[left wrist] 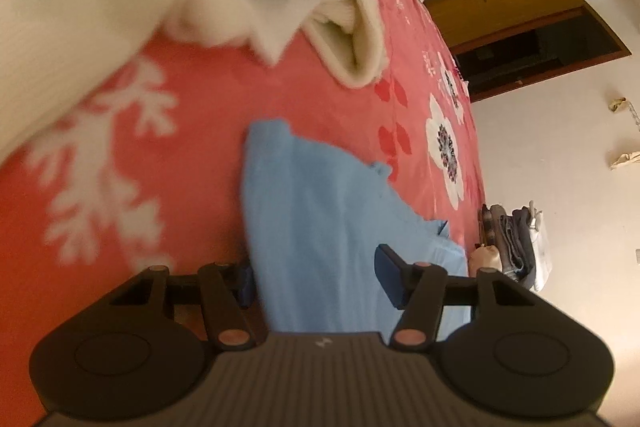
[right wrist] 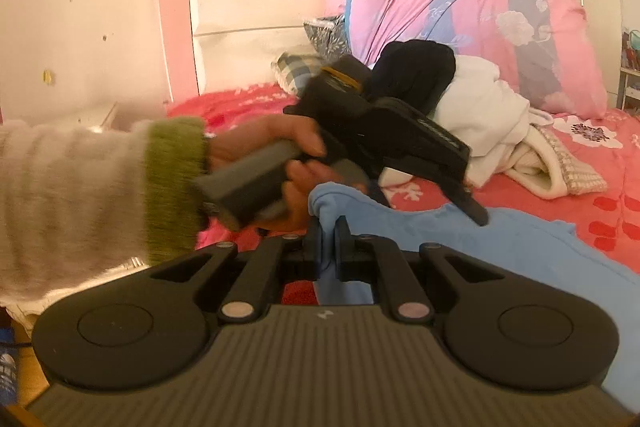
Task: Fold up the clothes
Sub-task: 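Grasp a T-shirt corner with the right gripper while the left gripper grasps another corner, then lift the T-shirt with both grippers and fold it in half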
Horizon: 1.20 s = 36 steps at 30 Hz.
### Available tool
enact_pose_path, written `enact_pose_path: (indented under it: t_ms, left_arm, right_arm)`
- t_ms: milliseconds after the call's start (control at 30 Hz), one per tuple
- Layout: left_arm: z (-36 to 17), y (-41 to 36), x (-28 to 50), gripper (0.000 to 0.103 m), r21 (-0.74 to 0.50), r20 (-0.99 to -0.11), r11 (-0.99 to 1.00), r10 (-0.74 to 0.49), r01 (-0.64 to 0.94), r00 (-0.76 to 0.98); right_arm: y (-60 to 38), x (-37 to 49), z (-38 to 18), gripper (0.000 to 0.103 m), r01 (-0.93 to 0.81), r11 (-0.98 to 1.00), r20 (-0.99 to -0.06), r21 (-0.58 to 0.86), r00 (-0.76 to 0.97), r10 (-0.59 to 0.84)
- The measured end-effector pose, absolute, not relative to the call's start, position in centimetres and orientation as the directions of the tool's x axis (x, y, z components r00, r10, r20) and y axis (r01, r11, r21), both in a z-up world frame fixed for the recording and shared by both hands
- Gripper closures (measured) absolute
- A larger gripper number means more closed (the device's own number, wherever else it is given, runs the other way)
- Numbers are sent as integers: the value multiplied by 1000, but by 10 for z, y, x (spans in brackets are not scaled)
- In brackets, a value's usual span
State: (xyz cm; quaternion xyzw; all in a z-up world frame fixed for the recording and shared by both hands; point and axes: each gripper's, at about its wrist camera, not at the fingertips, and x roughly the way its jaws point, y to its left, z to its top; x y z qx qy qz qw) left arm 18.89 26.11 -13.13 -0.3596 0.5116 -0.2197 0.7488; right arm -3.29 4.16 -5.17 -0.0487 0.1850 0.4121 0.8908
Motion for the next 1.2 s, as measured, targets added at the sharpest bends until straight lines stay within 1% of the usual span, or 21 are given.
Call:
enact_pose_path:
  t_ms: [33,67,133,233,433,667,833,1033,1200]
  left_arm:
    - [-133,259,195,60,-763,-609,644,-695,-46,381]
    - [-136,257,200,75,-762,-613,645,-690,-57,385]
    - [-141,250,208,93,-745,-634,664,-673,-65,381]
    - [-138,240,210,96,-719,-655,692,-642,-66,399]
    - [-103,210,209,96,-659,-686,750,-575,-47,446]
    - [-54,127,214,96,-556,-726,829,-516,53,454]
    - [-28,45,218,96,-479,-756,867,-487,137,437]
    - [-31,-68,219,96,-365,-816,903,-428,228,388]
    - [-58,-146,212,96,-279,-866,915,-371,292,335]
  right_arm:
    - [40,-32,-51,99,-751,656,-363,73,593,719]
    - [38,-32,-51,99,-749,657,-356,82,594,721]
    - [34,-30,-50,99,-745,660,-341,97,598,726]
    - [26,-27,-51,99,-730,675,-319,105,619,718]
    - [-4,-27,-50,99,-680,719,-265,144,674,690]
    - [-58,-37,-47,99,-586,786,-198,197,762,617]
    - [-118,-49,-47,99,-476,843,-140,249,844,518]
    - [-198,-66,-59,99,-307,876,-99,372,925,366]
    - [-248,-82,-85,99,-162,872,-122,461,962,243]
